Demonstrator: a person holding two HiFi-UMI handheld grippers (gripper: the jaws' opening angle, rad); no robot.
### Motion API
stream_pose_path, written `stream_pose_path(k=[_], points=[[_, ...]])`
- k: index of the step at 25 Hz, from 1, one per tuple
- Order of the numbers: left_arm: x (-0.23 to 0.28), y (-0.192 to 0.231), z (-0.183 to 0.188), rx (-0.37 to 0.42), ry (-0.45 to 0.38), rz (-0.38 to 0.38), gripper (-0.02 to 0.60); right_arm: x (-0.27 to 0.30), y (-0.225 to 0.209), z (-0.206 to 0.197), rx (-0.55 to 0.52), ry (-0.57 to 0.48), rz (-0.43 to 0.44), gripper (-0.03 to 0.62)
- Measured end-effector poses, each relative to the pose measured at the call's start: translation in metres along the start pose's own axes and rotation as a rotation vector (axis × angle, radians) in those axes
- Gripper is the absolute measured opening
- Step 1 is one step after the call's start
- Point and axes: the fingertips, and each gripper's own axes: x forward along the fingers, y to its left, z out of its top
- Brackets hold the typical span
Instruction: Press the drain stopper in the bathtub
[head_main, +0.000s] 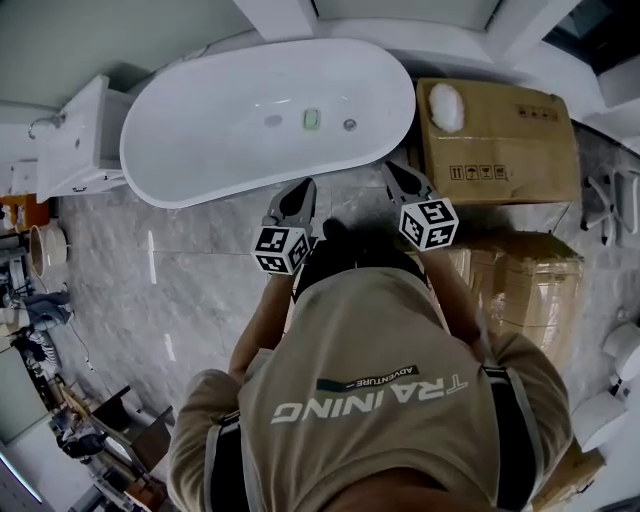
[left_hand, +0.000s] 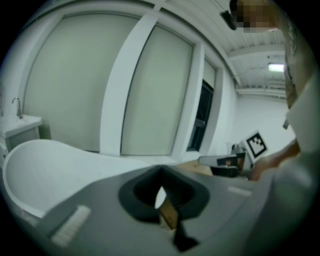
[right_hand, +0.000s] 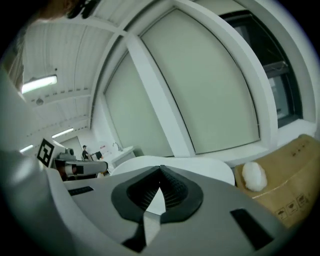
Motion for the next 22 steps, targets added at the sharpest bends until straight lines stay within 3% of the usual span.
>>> stream_pose_path(k=[2,5,12,22], points=[[0.006,0.01,0.001,-0.016,0.003,0.008,0.002,0.007,-0.005,-0.001,0.041,0.007,-0.014,0.009],[0.018,0.021,0.0,-0.039,0.003,0.004,0.002,0.014,-0.01,-0.002,0.021,0.034,-0.03,0.009],[0.071,0.058,0.02,-0.04,-0.003,-0.064,0.002,0.042,-0.026,0.004,0.012,0.09,-0.099,0.009],[0.145,0.128,0.053,-0.03,0.022,-0.172,0.002,0.15,-0.028,0.058,-0.07,0.111,-0.1,0.009]])
